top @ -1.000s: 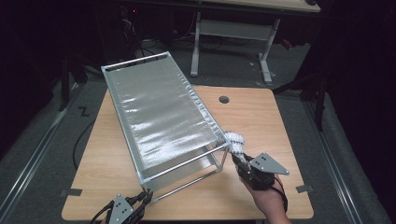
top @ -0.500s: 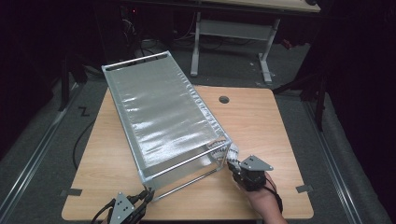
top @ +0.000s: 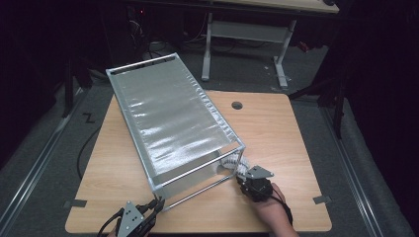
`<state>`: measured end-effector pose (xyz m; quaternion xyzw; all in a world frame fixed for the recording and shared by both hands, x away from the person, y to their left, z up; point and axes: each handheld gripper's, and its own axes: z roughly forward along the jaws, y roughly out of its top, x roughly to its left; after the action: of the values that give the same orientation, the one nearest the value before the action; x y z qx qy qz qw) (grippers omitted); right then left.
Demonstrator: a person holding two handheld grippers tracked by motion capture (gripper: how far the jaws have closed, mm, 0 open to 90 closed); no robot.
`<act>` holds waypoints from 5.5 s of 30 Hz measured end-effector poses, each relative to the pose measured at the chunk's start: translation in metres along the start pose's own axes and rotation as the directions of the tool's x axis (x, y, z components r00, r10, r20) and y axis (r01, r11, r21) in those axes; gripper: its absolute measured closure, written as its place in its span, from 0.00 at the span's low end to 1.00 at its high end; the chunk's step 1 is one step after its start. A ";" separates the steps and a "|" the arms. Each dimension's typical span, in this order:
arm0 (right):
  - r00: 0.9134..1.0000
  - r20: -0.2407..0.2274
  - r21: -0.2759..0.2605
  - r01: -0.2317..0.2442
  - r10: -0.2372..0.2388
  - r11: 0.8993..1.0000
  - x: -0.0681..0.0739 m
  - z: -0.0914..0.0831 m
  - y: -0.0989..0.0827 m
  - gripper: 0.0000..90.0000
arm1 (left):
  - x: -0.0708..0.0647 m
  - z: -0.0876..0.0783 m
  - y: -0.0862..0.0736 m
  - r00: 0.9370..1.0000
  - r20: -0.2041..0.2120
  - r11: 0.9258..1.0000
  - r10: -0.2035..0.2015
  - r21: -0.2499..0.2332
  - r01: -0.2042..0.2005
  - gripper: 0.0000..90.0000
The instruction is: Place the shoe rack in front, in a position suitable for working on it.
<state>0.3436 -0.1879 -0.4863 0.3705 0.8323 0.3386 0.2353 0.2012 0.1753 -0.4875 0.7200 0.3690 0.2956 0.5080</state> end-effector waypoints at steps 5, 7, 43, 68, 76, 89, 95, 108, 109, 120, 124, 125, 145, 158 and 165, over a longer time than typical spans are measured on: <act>0.997 0.062 -0.100 -0.033 0.039 0.994 -0.014 -0.035 -0.005 0.82 | 0.000 0.001 0.001 1.000 0.003 1.000 0.006 0.004 -0.006 0.90; 0.994 0.092 -0.123 -0.043 0.054 0.991 -0.020 -0.048 -0.013 0.82 | 0.000 0.001 0.001 1.000 0.004 1.000 0.009 0.006 -0.009 0.89; 0.952 0.150 -0.230 -0.229 0.267 0.946 -0.041 -0.067 -0.032 0.46 | -0.002 0.013 0.007 0.997 0.072 0.999 0.030 0.019 -0.031 0.89; 0.988 -0.008 -0.264 -0.153 0.157 0.952 -0.011 -0.024 0.027 0.72 | -0.008 0.018 0.010 0.990 0.133 0.999 0.043 0.018 -0.046 0.89; 0.985 0.020 -0.274 -0.158 0.170 0.948 -0.023 -0.018 0.026 0.90 | -0.016 0.021 0.012 0.984 0.170 0.998 0.057 0.022 -0.062 0.90; 0.973 0.082 -0.290 -0.182 0.214 0.940 -0.051 0.006 0.049 0.72 | -0.050 0.064 0.033 0.958 0.270 0.993 0.096 0.042 -0.111 0.89; 0.969 0.091 -0.356 -0.186 0.232 0.916 -0.049 -0.037 0.016 0.68 | -0.068 0.102 0.048 0.955 0.280 0.992 0.099 0.047 -0.117 0.89; 0.974 0.039 -0.331 -0.198 0.223 0.923 -0.028 -0.078 -0.035 0.58 | -0.097 0.163 0.068 0.957 0.271 0.992 0.105 0.044 -0.121 0.83; 0.976 0.042 -0.330 -0.188 0.214 0.925 -0.027 -0.079 -0.037 0.57 | -0.098 0.161 0.066 0.954 0.273 0.989 0.122 0.045 -0.139 0.77; 0.984 -0.027 -0.375 -0.172 0.175 0.911 0.005 -0.094 -0.028 0.48 | -0.039 0.086 0.038 0.973 0.203 0.989 0.109 0.075 -0.126 0.51; 0.989 -0.063 -0.364 -0.144 0.130 0.920 0.025 -0.086 -0.020 0.48 | -0.006 0.066 0.023 0.991 0.113 0.994 0.067 0.074 -0.076 0.50; 0.991 -0.068 -0.359 -0.136 0.119 0.923 0.028 -0.083 -0.017 0.48 | 0.000 0.062 0.019 0.994 0.098 0.996 0.050 0.075 -0.057 0.50; 0.995 -0.018 -0.279 -0.103 0.102 0.955 0.014 -0.076 -0.028 0.90 | 0.034 0.049 0.002 0.999 -0.030 0.992 -0.045 0.117 0.048 0.53; 0.979 0.020 -0.306 -0.187 0.202 0.933 -0.020 -0.093 -0.054 0.90 | 0.085 0.037 0.019 0.976 -0.211 0.989 -0.055 0.124 0.083 0.51; 0.978 0.020 -0.306 -0.191 0.207 0.933 -0.021 -0.089 -0.051 0.90 | 0.117 0.028 0.023 0.948 -0.309 0.988 -0.076 0.108 0.114 0.47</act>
<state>0.2763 -0.2638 -0.4625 0.4209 0.7224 0.4745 0.2753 0.2935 0.2539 -0.4687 0.6777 0.4946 0.3543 0.4130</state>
